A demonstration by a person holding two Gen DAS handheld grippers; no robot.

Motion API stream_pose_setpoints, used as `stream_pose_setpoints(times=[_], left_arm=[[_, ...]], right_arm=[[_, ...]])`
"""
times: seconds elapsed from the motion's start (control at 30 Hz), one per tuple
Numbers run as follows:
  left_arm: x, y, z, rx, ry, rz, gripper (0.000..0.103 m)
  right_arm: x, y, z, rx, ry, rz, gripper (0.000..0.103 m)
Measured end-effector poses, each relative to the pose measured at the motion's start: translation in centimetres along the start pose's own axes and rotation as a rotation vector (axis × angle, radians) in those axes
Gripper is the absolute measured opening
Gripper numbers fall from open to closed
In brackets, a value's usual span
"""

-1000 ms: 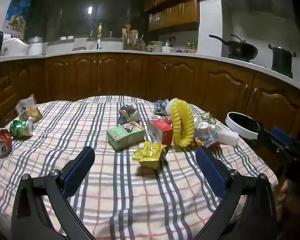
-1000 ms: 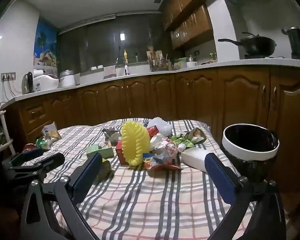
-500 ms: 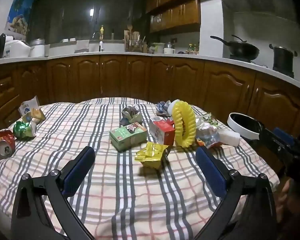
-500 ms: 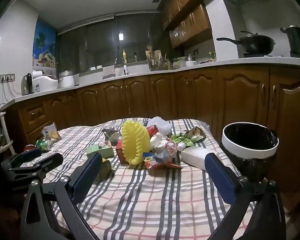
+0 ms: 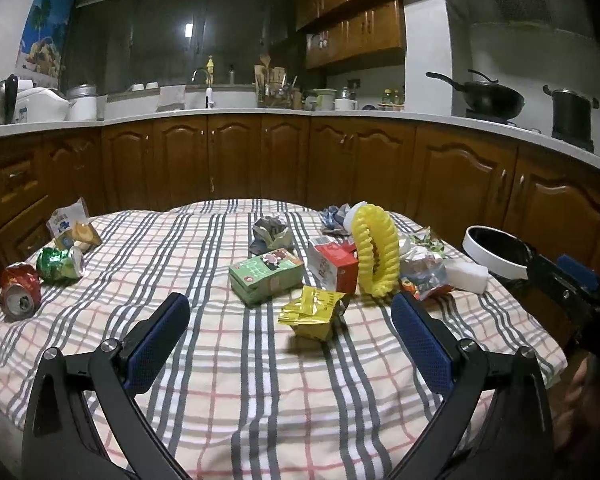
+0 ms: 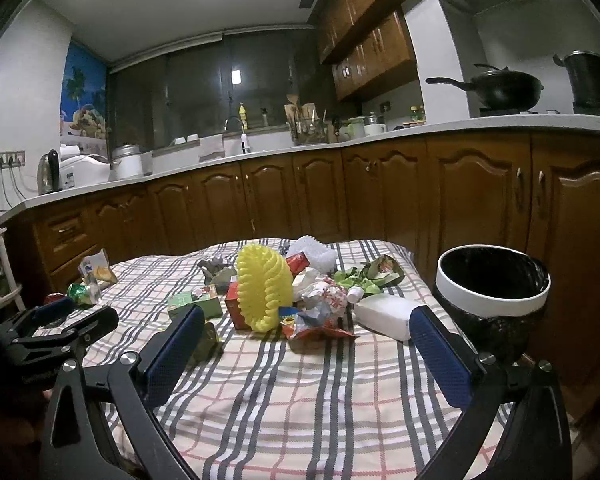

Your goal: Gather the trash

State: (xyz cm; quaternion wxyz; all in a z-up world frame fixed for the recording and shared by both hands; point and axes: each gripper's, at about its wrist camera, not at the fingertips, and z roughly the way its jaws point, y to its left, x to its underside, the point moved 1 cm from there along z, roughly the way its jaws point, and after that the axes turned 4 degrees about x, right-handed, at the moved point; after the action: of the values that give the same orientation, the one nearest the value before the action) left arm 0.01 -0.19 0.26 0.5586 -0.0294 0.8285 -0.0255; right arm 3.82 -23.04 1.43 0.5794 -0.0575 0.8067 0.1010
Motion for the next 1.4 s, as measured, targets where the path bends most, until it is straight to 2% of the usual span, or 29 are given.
stream_pose_setpoints(times=[1.4], left_arm=[[0.4, -0.1, 0.3, -0.004, 0.013, 0.004, 0.103]], right_arm=[[-0.1, 1.1, -0.3, -0.012, 0.006, 0.006, 0.103]])
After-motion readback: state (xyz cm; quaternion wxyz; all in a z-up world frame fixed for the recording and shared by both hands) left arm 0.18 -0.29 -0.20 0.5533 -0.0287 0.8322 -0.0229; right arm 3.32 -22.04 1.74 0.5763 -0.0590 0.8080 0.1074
